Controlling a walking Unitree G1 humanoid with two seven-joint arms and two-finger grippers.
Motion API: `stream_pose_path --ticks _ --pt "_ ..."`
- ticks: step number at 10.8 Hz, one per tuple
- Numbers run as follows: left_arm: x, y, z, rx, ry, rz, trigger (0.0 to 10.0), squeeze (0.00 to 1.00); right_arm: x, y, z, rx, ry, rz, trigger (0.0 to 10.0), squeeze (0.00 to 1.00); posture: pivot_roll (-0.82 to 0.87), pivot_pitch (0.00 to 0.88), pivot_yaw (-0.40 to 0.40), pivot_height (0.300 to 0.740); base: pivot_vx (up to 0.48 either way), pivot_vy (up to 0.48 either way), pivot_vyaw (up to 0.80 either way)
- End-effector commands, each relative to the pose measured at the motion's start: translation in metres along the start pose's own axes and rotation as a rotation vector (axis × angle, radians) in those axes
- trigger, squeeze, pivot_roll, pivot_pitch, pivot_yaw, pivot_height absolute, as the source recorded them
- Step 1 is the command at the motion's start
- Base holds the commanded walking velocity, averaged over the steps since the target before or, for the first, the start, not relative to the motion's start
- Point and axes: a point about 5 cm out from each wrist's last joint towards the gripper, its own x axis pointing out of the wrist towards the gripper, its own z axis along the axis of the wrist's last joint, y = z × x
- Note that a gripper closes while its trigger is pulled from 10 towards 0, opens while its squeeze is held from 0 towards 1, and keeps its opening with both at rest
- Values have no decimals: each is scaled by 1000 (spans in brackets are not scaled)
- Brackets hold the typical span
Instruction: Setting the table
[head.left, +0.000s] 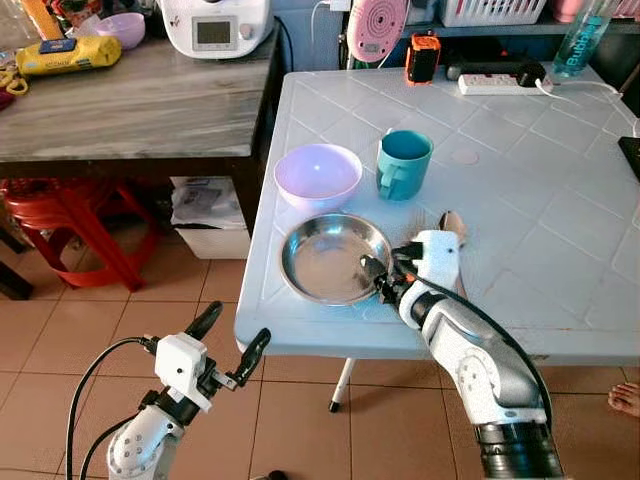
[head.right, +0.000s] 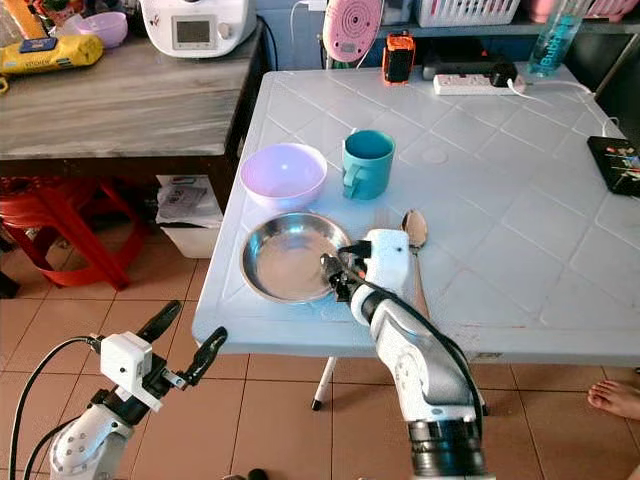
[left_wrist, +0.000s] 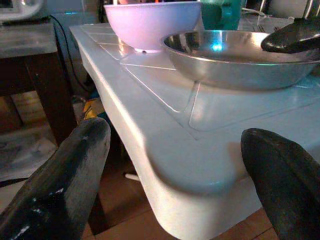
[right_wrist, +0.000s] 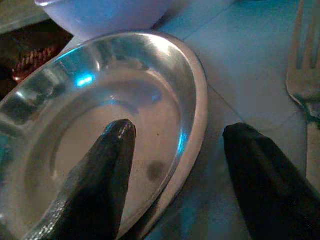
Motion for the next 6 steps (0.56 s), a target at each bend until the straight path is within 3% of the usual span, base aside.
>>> stream_pose_path --ticks 1,3,6 --pt "-16 3 -21 -40 123 41 10000 0 3 4 -1 -22 34 12 10000 0 -1 172 43 740 0 0 0" --pt "-7 10 -16 -25 110 63 10000 0 4 0 2 -100 23 -6 10000 0 1 172 39 740 0 0 0" --pt "25 29 28 34 6 18 10000 0 3 4 12 -165 -93 15 10000 0 -3 171 34 740 0 0 0"
